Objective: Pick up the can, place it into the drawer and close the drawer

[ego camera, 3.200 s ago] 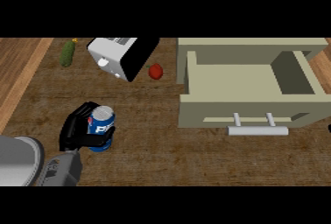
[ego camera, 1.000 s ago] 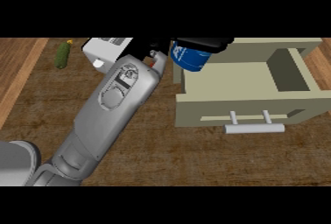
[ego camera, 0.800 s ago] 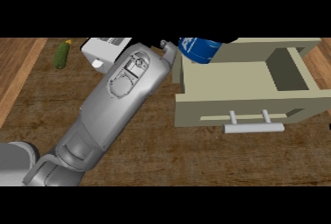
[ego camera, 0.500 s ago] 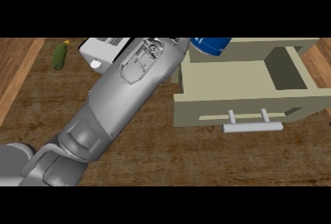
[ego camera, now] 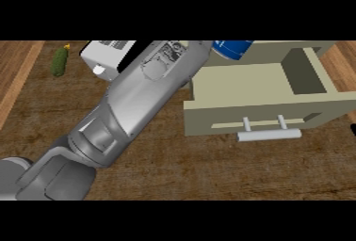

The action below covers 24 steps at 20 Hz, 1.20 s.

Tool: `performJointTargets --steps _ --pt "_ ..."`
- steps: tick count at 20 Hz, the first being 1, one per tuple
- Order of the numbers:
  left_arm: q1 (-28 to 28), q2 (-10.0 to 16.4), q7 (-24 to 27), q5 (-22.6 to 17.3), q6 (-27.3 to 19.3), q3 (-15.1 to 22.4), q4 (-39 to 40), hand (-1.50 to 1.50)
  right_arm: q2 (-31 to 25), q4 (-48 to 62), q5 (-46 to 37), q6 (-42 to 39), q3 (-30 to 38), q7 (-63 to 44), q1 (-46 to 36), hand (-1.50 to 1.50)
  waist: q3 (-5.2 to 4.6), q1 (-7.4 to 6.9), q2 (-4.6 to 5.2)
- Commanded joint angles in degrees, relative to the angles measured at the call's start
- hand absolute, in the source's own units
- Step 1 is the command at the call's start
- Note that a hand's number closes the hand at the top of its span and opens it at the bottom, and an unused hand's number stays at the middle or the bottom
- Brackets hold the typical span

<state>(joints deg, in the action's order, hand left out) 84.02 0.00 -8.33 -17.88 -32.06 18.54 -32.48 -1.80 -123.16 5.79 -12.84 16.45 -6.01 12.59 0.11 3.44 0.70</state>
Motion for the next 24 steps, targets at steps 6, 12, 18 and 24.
performJointTargets --steps 6,12,18,24 --pt "-2.7 0.0 5.16 -6.83 -2.52 9.13 3.21 1.5 -0.82 0.1 0.14 0.68 -0.46 -2.77 -3.15 -1.5 0.02 1.43 0.19" --pt "-0.78 0.0 7.44 -8.25 -4.58 10.98 8.32 1.5 -0.11 3.7 -2.09 1.46 -1.46 -0.43 -5.01 -1.5 0.06 2.09 0.6" --pt "2.22 0.0 7.2 -9.66 -3.79 12.31 11.74 1.5 -1.38 1.6 0.48 1.98 -0.44 -4.11 -7.87 -1.5 0.04 2.84 0.93" --pt "1.23 0.0 8.41 -10.6 -7.0 15.2 12.72 -1.5 -0.21 2.41 -2.4 1.52 -2.46 -0.84 -6.12 -1.5 0.11 3.91 1.09"
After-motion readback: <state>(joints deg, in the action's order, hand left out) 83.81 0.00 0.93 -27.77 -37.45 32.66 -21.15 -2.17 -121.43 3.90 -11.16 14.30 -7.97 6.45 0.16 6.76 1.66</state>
